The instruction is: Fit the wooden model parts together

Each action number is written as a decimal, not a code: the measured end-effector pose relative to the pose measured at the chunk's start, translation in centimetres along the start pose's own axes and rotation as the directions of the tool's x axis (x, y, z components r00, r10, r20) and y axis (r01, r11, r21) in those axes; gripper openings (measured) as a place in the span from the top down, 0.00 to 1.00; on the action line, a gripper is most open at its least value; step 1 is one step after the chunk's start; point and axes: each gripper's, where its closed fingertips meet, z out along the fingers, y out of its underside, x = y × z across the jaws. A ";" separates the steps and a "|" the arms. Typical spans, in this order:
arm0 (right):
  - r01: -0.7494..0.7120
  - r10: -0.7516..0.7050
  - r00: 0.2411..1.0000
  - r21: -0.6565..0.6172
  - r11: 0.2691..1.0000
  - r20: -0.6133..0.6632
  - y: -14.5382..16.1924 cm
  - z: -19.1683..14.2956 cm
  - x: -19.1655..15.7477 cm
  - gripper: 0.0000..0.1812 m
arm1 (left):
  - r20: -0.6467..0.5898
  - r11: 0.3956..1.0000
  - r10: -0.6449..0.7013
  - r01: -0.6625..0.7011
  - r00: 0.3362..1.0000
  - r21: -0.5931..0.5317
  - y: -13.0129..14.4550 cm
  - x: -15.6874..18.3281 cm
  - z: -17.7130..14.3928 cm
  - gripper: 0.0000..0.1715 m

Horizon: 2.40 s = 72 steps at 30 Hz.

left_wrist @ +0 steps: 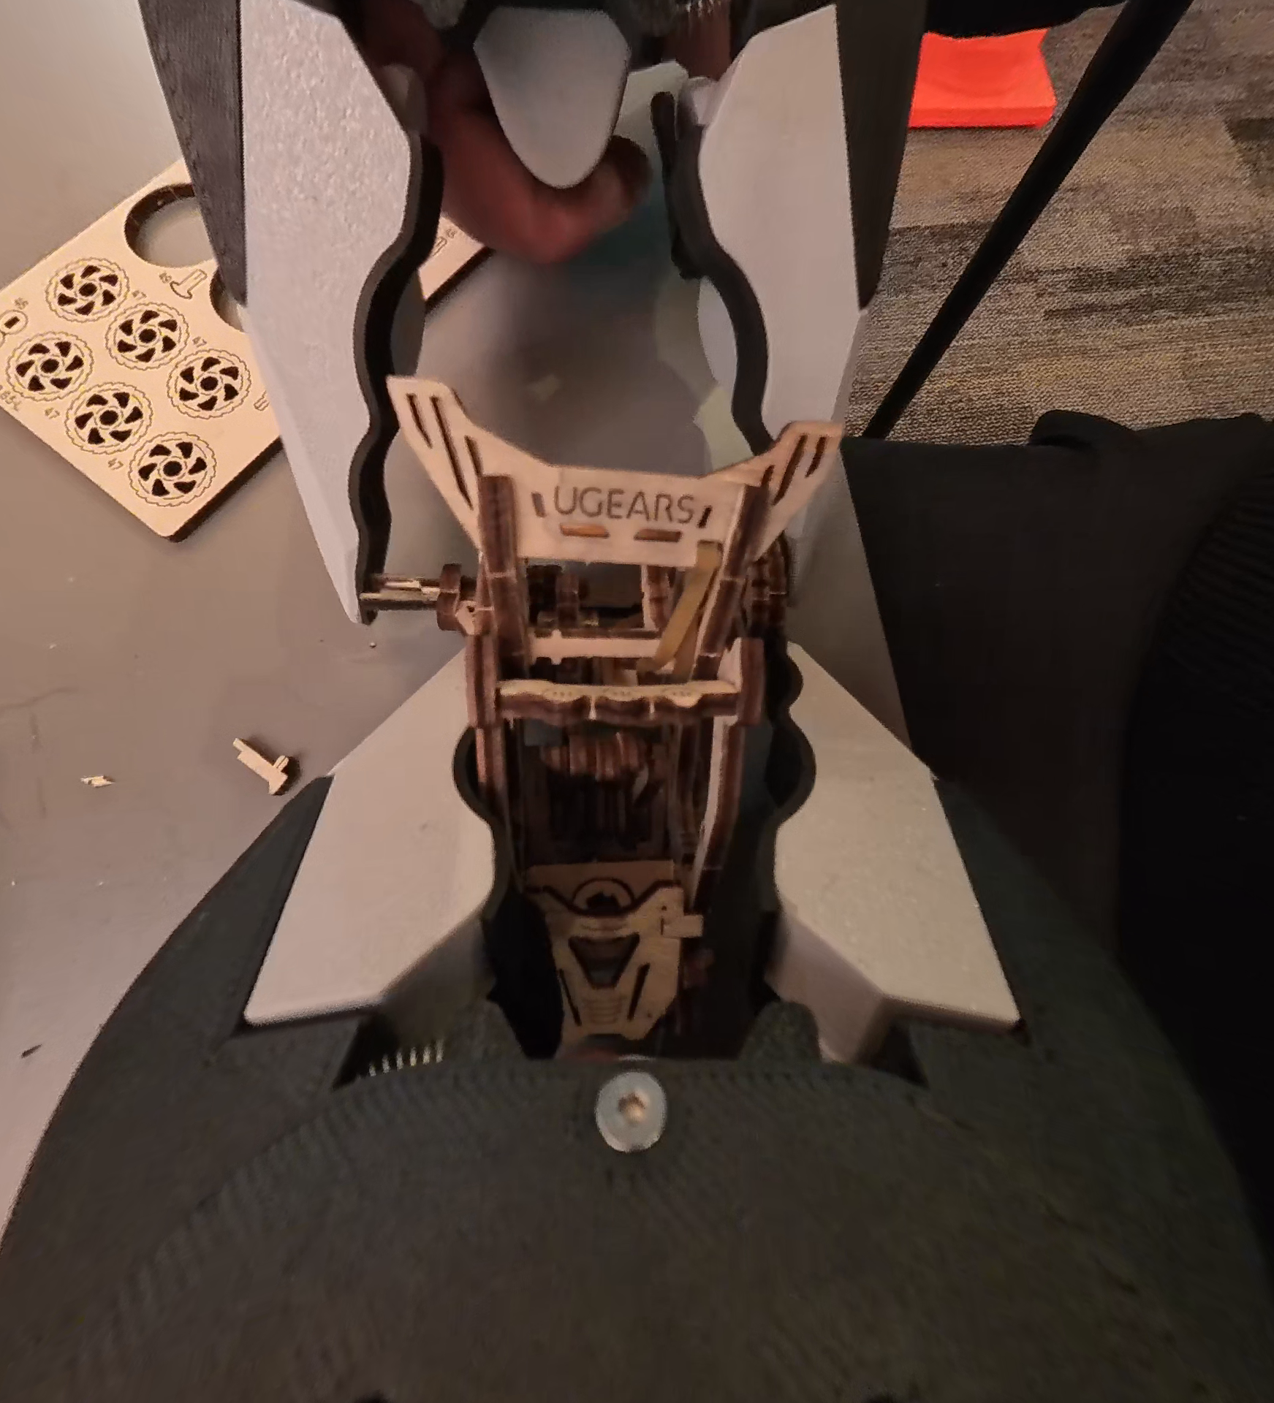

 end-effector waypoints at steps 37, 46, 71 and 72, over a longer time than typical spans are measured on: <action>-0.546 0.475 0.835 0.316 0.776 0.276 -6.4 -3.9 5.8 0.94 | -0.552 0.507 -0.740 0.858 0.383 -0.084 -1.5 -4.3 -4.7 0.55; -0.543 0.479 0.839 0.337 0.770 0.257 -6.6 -4.1 6.5 0.85 | -0.552 0.501 -0.733 0.864 0.397 -0.045 -0.6 -5.6 -5.1 0.60; -0.742 0.644 0.668 0.260 0.618 0.374 -9.2 -1.5 8.7 0.97 | 0.237 0.867 -0.495 0.454 0.836 0.207 3.3 -8.8 -9.0 0.48; -0.758 0.652 0.649 0.261 0.598 0.392 -9.4 -1.5 8.7 0.97 | 0.307 0.895 -0.446 0.418 0.841 0.157 3.8 -9.0 -8.6 0.47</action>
